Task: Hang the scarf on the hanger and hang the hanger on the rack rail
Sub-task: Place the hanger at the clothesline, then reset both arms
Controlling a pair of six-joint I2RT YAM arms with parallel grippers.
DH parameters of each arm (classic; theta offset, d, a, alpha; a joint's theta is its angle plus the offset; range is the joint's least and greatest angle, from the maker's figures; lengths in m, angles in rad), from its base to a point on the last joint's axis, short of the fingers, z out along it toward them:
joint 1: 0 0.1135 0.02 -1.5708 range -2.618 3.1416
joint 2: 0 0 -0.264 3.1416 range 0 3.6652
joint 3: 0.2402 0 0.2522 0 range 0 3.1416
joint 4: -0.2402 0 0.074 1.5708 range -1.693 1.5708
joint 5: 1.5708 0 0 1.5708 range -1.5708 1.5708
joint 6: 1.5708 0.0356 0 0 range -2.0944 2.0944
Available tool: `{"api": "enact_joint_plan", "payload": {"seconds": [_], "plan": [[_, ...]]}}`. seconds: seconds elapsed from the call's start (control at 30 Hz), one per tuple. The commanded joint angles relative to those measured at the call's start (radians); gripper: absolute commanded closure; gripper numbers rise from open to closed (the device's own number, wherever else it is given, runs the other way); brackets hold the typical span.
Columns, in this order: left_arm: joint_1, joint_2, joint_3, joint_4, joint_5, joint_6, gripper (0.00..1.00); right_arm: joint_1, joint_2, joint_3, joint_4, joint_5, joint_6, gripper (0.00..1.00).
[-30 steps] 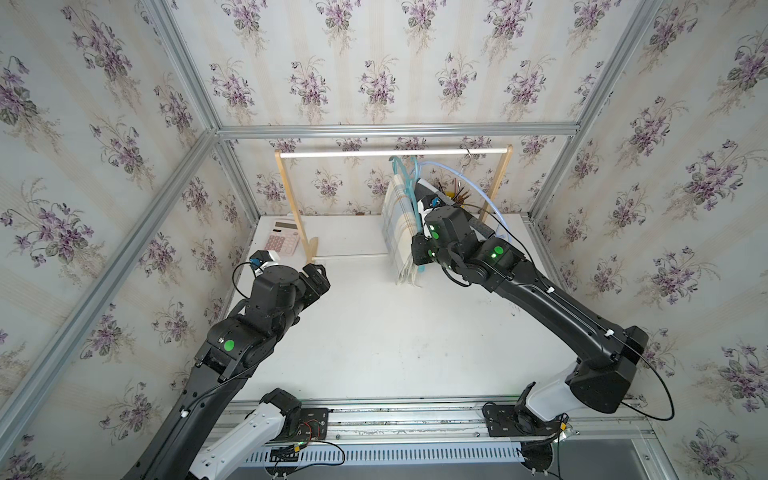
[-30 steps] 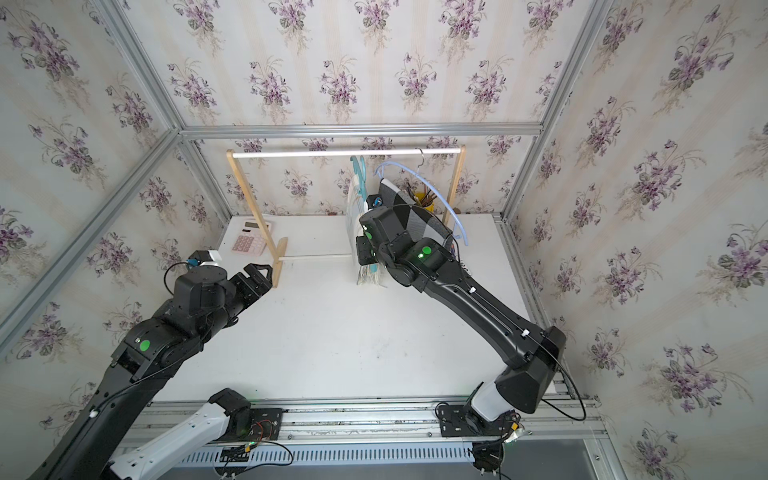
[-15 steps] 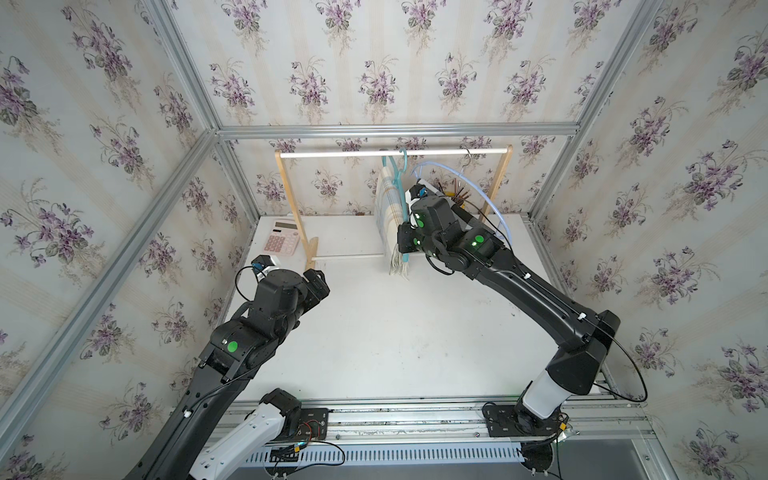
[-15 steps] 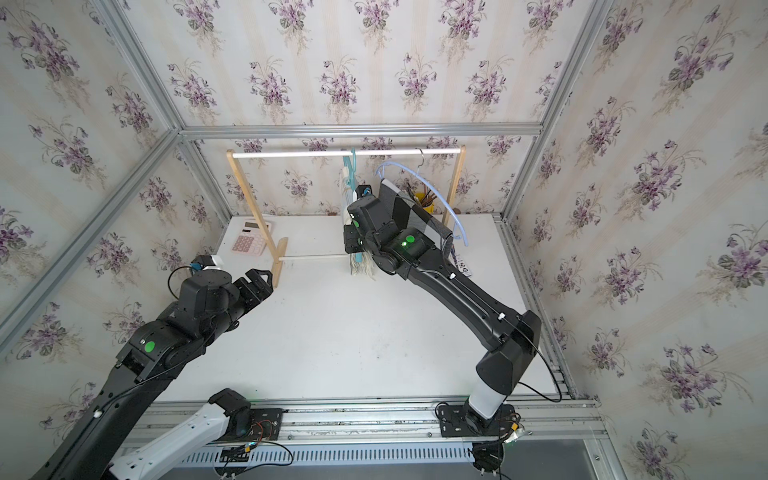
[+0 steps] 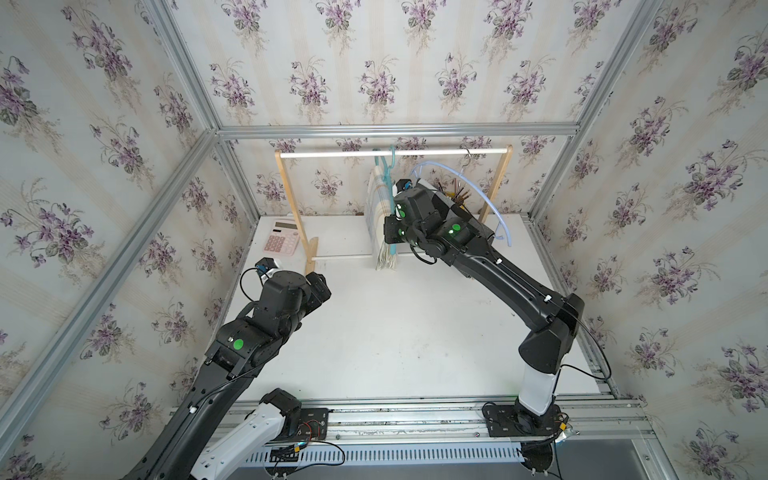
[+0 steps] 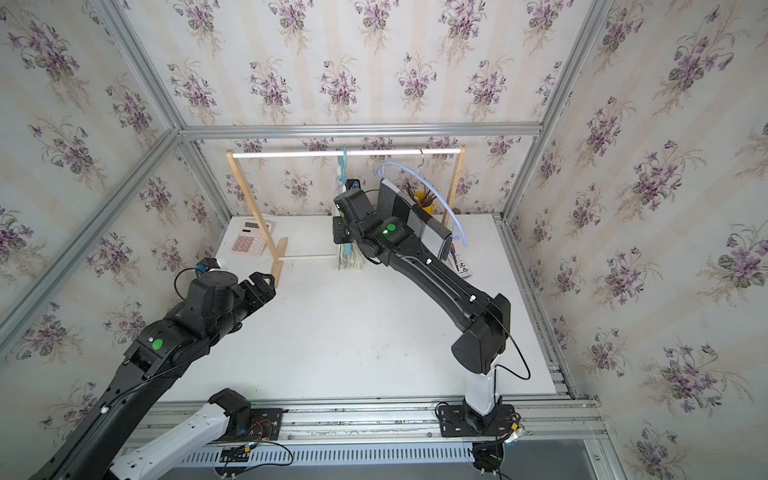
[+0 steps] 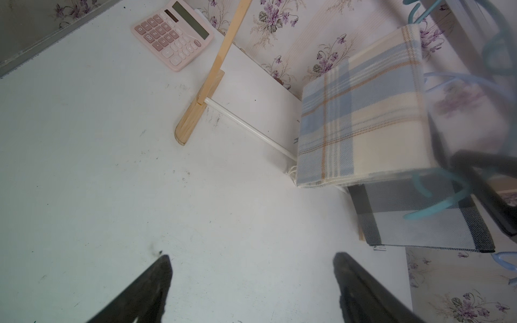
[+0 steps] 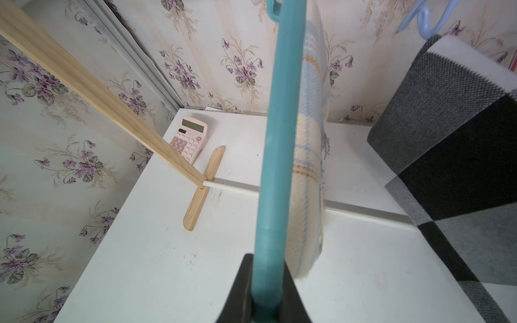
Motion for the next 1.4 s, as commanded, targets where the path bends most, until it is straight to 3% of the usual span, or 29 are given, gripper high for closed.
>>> {"api": "enact_joint_plan", "payload": {"seconds": [0.0, 0.13, 0.23, 0.3, 0.37, 0.43, 0.6, 0.63, 0.7, 0.73, 0.77, 0.8, 0.83, 0.93, 1.07, 1.13, 1.27, 1.37], "plan": [[0.000, 0.004, -0.005, 0.002, -0.001, 0.000, 0.08, -0.002, 0.003, -0.006, 0.037, -0.016, 0.020, 1.00], [0.000, -0.002, -0.016, -0.003, -0.006, 0.003, 0.08, -0.002, -0.020, -0.054, 0.048, -0.035, 0.036, 1.00], [0.000, -0.004, -0.023, -0.005, -0.007, 0.004, 0.08, -0.003, -0.054, -0.096, 0.064, -0.058, 0.031, 0.61], [0.000, -0.007, -0.026, -0.011, -0.009, 0.008, 0.08, -0.002, -0.087, -0.124, 0.072, -0.070, 0.025, 0.42], [0.000, -0.008, -0.024, -0.018, -0.009, 0.022, 0.08, -0.003, -0.132, -0.158, 0.078, -0.077, 0.017, 0.17], [0.000, -0.003, -0.013, -0.032, -0.003, 0.046, 0.07, -0.002, -0.189, -0.204, 0.082, -0.090, 0.006, 0.06], [0.000, 0.013, 0.020, -0.074, -0.025, 0.132, 0.06, -0.001, -0.419, -0.458, 0.167, -0.162, -0.068, 0.01], [0.000, 0.013, 0.018, -0.072, -0.047, 0.147, 0.06, 0.006, -0.467, -0.522, 0.179, -0.141, -0.089, 0.00], [0.000, 0.006, 0.000, -0.053, -0.118, 0.128, 0.06, 0.038, -0.576, -0.687, 0.237, 0.022, -0.088, 0.03], [0.000, -0.006, -0.031, -0.017, -0.162, 0.105, 0.06, 0.043, -0.643, -0.805, 0.298, 0.142, -0.029, 0.17], [0.000, -0.026, -0.072, 0.041, -0.197, 0.110, 0.06, 0.045, -0.712, -0.919, 0.364, 0.240, 0.039, 0.38], [0.000, -0.048, -0.129, 0.126, -0.222, 0.138, 0.05, 0.045, -0.786, -1.046, 0.461, 0.326, 0.060, 0.26], [0.000, -0.068, -0.189, 0.215, -0.249, 0.186, 0.05, 0.045, -0.851, -1.157, 0.581, 0.377, 0.013, 0.03], [0.000, -0.077, -0.394, 0.594, -0.309, 0.401, 0.04, 0.037, -1.012, -1.462, 0.863, 0.490, -0.120, 0.00], [0.021, 0.063, -0.523, 0.929, -0.327, 0.680, 0.03, -0.015, -1.029, -1.607, 1.010, 0.577, -0.191, 0.00], [0.065, 0.173, -0.544, 1.057, -0.327, 0.768, 0.03, -0.091, -1.014, -1.682, 1.151, 0.535, -0.297, 0.00], [0.163, 0.365, -0.569, 1.256, -0.293, 0.833, 0.03, -0.373, -0.961, -1.774, 1.313, 0.231, -0.342, 0.00], [0.214, 0.435, -0.558, 1.348, -0.247, 0.895, 0.00, -0.501, -0.905, -1.837, 1.465, 0.191, -0.385, 0.00]]}}
